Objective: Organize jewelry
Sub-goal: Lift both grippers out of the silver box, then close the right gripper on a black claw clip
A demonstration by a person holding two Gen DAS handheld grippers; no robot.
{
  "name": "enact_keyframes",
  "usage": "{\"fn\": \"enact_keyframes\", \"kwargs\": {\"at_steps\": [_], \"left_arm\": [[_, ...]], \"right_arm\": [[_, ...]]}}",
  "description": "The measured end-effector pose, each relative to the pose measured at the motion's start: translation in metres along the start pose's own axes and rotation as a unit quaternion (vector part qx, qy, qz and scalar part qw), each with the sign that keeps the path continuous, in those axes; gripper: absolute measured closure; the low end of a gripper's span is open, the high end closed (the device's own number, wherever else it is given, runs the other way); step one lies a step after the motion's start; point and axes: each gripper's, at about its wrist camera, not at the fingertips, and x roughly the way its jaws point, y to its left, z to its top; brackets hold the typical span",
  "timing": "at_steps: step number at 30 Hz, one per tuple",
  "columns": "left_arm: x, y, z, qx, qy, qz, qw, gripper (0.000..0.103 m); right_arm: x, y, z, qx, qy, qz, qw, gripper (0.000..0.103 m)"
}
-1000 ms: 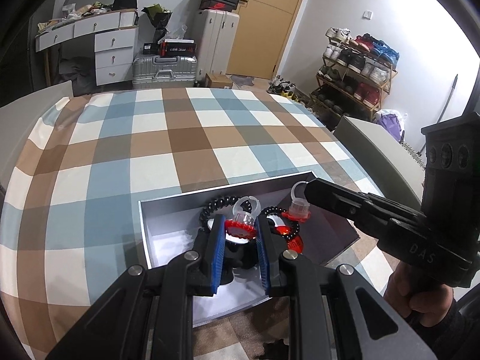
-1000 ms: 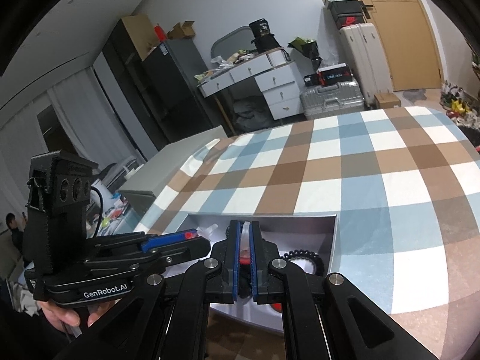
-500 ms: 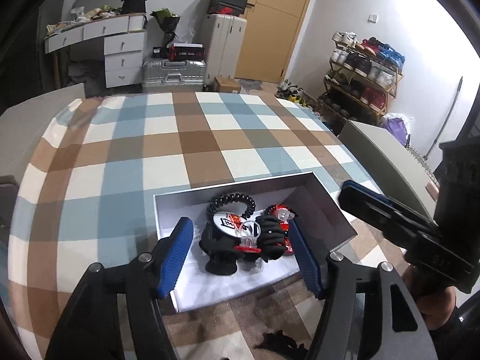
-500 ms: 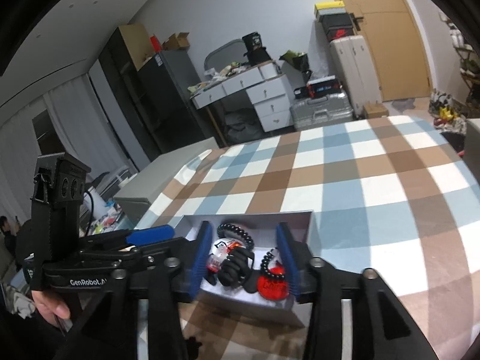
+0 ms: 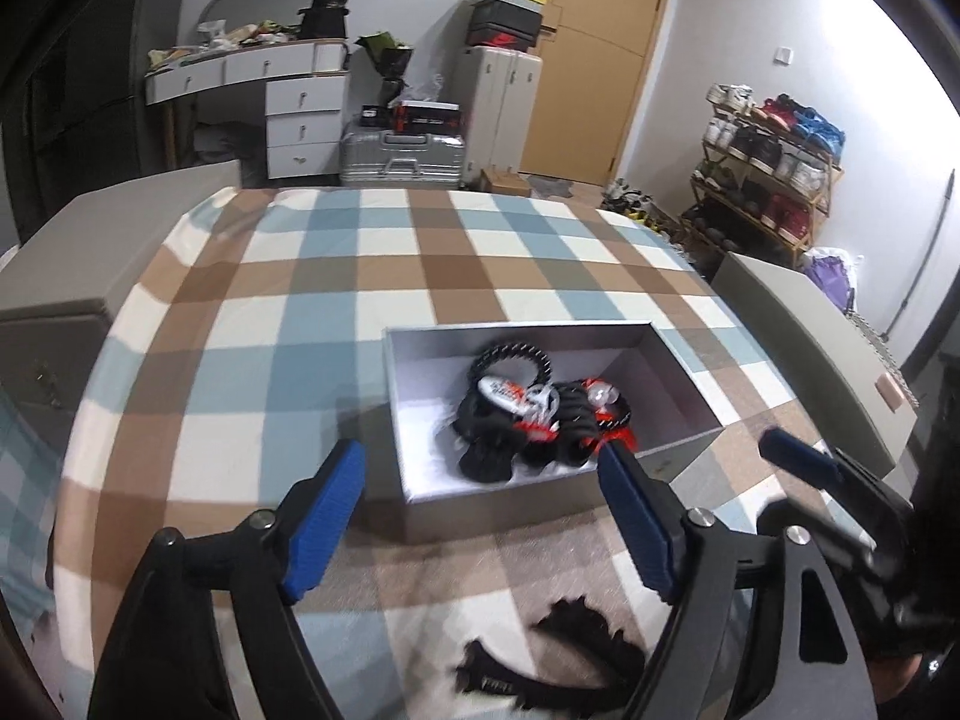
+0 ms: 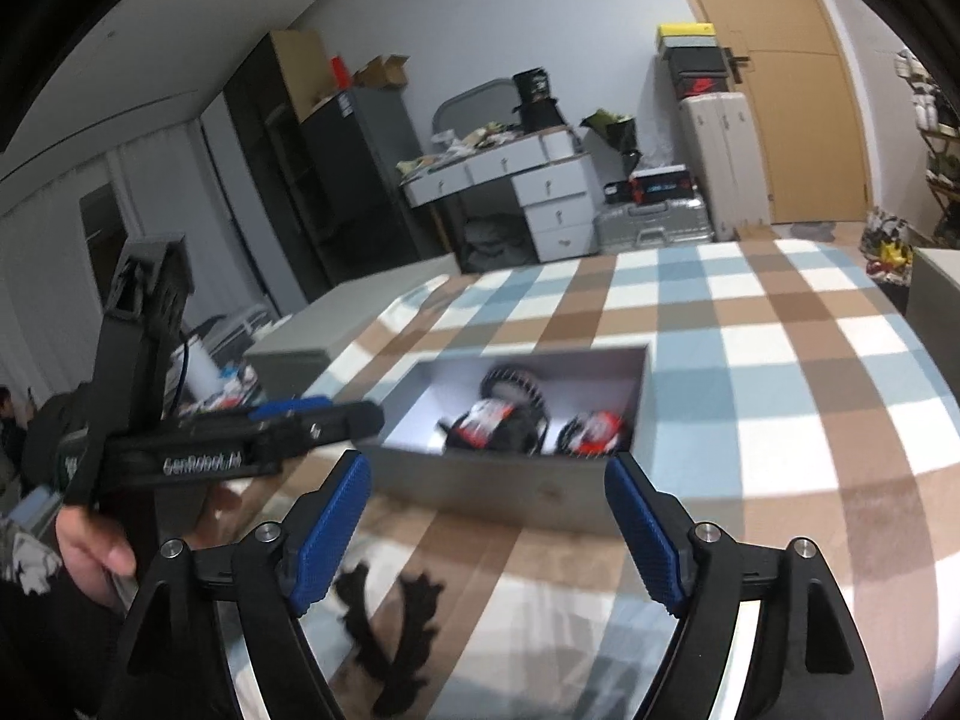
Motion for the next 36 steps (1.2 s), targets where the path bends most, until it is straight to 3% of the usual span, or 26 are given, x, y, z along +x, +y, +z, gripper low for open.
{"fn": "enact_keyframes", "kwargs": {"at_steps": [7,12,16,21,27,29,32,36], "left_arm": [[-0.012,0.010,-0.023,-0.017,-0.002,0.034,0.9993,0.020],[-0.016,0.007,-0.034,-0.002,0.000,0.043,0.9991,0.019],[-0.022,0.009,-0.040,-0.005,-0.006,0.045,0.9989,0.015],[-0.027,0.014,-0.048,-0.011,-0.006,0.052,0.9986,0.014],[-0.028,0.021,-0.057,-0.020,0.000,0.064,0.9978,0.014],[-0.027,0.023,-0.059,-0.024,0.003,0.063,0.9977,0.014],[-0.026,0.026,-0.061,-0.028,0.006,0.063,0.9976,0.014],[-0.025,0.029,-0.064,-0.033,0.012,0.060,0.9976,0.014]], "right_arm": [[0.008,0.013,-0.031,-0.003,0.064,0.032,0.997,0.022],[0.015,0.017,-0.051,0.010,0.097,0.040,0.994,0.023],[0.022,0.021,-0.059,0.015,0.110,0.040,0.993,0.038],[0.027,0.025,-0.062,0.014,0.113,0.012,0.993,0.043],[0.033,0.029,-0.064,0.008,0.126,-0.002,0.992,0.066],[0.034,0.032,-0.065,-0.003,0.133,-0.006,0.991,0.068],[0.036,0.035,-0.067,-0.027,0.140,-0.029,0.989,0.085],[0.036,0.037,-0.067,-0.038,0.142,-0.039,0.988,0.088]]}}
